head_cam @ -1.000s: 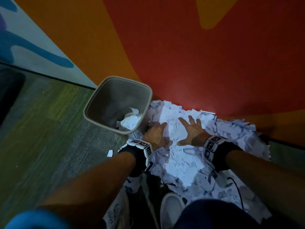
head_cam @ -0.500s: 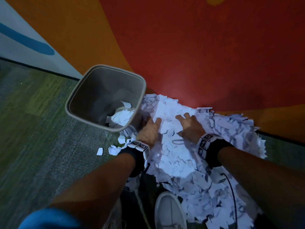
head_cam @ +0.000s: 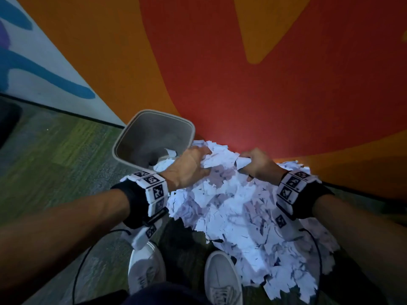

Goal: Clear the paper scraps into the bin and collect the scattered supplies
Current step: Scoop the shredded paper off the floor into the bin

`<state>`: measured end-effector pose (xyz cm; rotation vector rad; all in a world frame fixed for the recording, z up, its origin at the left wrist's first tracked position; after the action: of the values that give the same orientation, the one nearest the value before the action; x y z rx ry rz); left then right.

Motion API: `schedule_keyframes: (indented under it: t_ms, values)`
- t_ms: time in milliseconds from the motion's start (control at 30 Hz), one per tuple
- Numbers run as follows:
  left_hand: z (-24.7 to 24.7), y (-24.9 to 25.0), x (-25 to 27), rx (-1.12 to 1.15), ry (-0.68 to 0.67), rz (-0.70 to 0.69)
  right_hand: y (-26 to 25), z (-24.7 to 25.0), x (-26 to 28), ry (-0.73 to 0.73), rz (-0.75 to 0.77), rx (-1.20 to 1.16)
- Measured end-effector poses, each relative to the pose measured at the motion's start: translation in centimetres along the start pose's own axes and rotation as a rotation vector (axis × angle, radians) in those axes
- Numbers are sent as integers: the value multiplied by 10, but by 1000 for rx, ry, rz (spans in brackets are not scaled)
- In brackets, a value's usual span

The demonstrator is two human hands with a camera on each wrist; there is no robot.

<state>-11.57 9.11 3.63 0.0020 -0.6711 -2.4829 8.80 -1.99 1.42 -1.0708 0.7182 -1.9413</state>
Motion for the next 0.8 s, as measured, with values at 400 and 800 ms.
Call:
schedule_keyframes:
  t_ms: [400, 800]
  values:
    - [105, -61, 49, 287, 216, 293, -105, -35, 9, -26, 62, -412]
    - [91, -119, 38, 588, 294, 677, -164, -104, -53, -81, 56, -538]
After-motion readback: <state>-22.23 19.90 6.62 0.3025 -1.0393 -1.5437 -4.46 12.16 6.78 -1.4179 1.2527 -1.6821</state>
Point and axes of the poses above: each hand's wrist, its own x-axis away from the middle knuckle, its own z-axis out of the back of the hand, y = z × x, the point moved 1 cm from there along -x, towards the middle knuckle, and after that the axes turned 13 degrees about -x, right-handed, at the moved point
